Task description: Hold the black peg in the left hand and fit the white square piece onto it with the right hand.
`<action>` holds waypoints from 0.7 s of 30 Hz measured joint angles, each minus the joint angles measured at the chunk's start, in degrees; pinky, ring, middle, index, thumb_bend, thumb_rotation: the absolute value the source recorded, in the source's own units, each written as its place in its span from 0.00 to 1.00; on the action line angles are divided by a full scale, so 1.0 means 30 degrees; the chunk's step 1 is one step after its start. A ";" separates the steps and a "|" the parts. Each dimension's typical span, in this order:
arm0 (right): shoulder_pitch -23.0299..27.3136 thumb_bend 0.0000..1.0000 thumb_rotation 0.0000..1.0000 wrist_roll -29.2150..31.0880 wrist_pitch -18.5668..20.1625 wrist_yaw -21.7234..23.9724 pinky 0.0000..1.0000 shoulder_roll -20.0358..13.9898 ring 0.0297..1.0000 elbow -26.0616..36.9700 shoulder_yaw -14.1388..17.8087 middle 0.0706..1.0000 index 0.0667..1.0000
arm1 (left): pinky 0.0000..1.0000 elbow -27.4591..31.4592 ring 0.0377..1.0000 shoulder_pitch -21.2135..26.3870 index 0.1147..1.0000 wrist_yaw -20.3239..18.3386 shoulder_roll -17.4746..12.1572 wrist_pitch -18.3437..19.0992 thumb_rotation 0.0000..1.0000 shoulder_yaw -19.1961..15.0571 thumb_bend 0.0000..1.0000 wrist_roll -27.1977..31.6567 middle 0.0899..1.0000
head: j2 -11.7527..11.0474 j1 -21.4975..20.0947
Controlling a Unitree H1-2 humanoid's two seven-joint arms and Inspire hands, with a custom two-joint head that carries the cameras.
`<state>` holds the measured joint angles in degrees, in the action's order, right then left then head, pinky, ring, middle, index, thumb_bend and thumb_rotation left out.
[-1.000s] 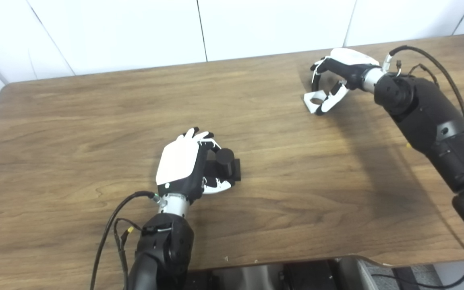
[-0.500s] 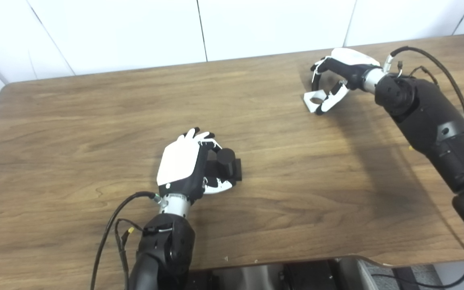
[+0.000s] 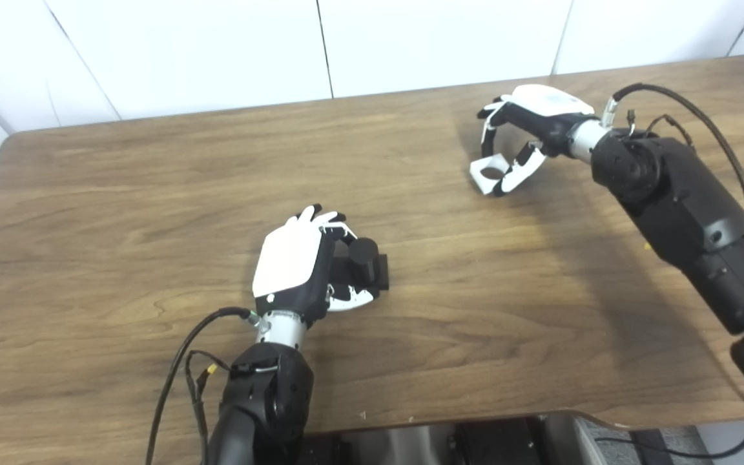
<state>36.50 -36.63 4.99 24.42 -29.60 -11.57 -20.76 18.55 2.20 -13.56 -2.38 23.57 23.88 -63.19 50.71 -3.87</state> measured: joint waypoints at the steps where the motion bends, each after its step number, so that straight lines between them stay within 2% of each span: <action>1: -0.0093 0.53 0.14 0.0008 0.0084 0.0076 0.91 -0.0002 0.99 0.0570 0.0115 0.89 0.45 | 0.95 0.0000 0.96 0.0006 0.42 -0.0016 -0.0001 0.0002 0.07 0.0005 0.52 0.0000 0.85 | 0.0000 0.0000; 9: -0.1295 0.53 0.15 -0.0004 0.0767 0.1453 0.92 0.0029 1.00 0.5752 0.0403 0.89 0.45 | 0.96 -0.0001 0.97 0.0016 0.42 -0.0095 0.0074 0.0065 0.07 -0.0032 0.52 0.0052 0.86 | 0.0088 0.0117; 15: -0.2171 0.53 0.15 -0.0049 0.1301 0.2263 0.96 0.0284 1.00 0.8524 0.0448 0.89 0.45 | 0.96 -0.0025 0.97 0.0041 0.42 -0.0115 0.0078 0.0073 0.07 -0.0034 0.52 0.0049 0.85 | 0.0146 0.0146; 21: -0.2295 0.53 0.15 -0.0050 0.1980 0.3304 0.97 0.0966 1.00 1.0804 0.0382 0.90 0.45 | 0.97 -0.0088 0.98 0.0096 0.42 -0.0192 0.0094 0.0078 0.07 -0.0033 0.52 0.0041 0.86 | 0.0176 0.0117</action>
<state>29.61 -36.78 10.93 34.33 -26.70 20.84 -19.62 18.28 2.49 -14.13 -2.10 23.80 23.78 -63.07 51.24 -3.52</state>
